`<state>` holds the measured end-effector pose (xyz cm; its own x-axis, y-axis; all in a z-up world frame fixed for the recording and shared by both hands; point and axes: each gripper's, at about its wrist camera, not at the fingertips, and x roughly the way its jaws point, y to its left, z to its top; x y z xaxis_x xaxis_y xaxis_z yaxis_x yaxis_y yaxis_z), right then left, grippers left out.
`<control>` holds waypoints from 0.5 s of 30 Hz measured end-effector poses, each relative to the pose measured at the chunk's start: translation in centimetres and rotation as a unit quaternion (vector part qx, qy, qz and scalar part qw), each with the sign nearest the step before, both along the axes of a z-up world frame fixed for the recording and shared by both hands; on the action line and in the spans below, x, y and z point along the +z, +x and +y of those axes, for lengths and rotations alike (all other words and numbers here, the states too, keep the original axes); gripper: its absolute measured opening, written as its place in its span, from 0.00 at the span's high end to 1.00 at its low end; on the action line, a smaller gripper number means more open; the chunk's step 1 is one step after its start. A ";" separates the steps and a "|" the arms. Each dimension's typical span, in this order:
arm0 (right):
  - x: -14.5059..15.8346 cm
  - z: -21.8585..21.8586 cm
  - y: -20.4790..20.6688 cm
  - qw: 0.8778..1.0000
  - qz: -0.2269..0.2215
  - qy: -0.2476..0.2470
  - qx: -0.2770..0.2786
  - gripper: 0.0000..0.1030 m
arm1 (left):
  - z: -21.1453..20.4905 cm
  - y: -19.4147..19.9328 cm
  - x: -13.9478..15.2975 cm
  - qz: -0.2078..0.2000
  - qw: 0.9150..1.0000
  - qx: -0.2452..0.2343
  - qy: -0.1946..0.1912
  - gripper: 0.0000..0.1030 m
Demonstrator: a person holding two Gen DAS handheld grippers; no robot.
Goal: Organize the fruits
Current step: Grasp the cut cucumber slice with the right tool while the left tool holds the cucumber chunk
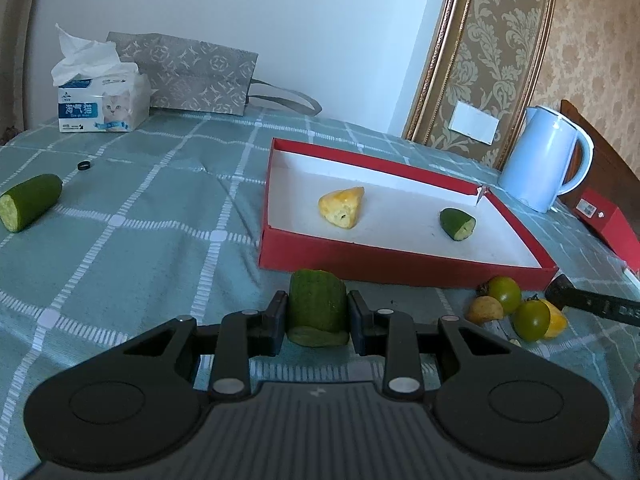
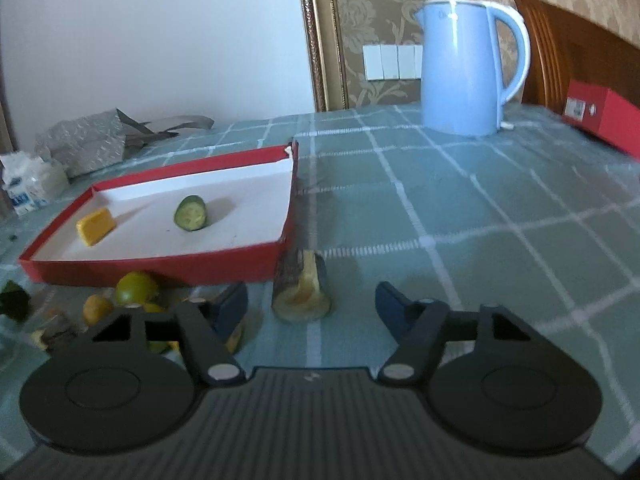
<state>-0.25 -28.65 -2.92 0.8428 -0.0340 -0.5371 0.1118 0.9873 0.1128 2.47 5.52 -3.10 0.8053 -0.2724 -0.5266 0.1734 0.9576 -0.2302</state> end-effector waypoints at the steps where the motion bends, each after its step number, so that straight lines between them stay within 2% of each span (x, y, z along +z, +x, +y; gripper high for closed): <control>1: 0.0 0.3 0.4 1.000 0.004 -0.010 0.001 0.39 | 0.0 0.0 0.0 0.000 1.000 0.000 0.000 0.70; 5: -0.5 0.9 1.6 1.000 0.020 -0.019 0.012 0.57 | 0.0 0.1 -0.1 0.002 1.000 -0.001 0.002 0.70; 9: -0.9 1.4 2.2 0.999 0.029 -0.037 0.010 0.64 | 0.0 0.2 -0.1 0.003 1.000 -0.002 0.004 0.70; 10: -0.8 1.4 2.2 0.999 0.027 -0.038 0.011 0.68 | -0.1 0.2 -0.1 0.003 1.000 -0.002 0.004 0.70; 15: -0.6 1.5 1.7 0.999 0.013 -0.042 0.009 0.68 | -0.1 0.1 -0.1 0.004 1.000 -0.002 0.004 0.70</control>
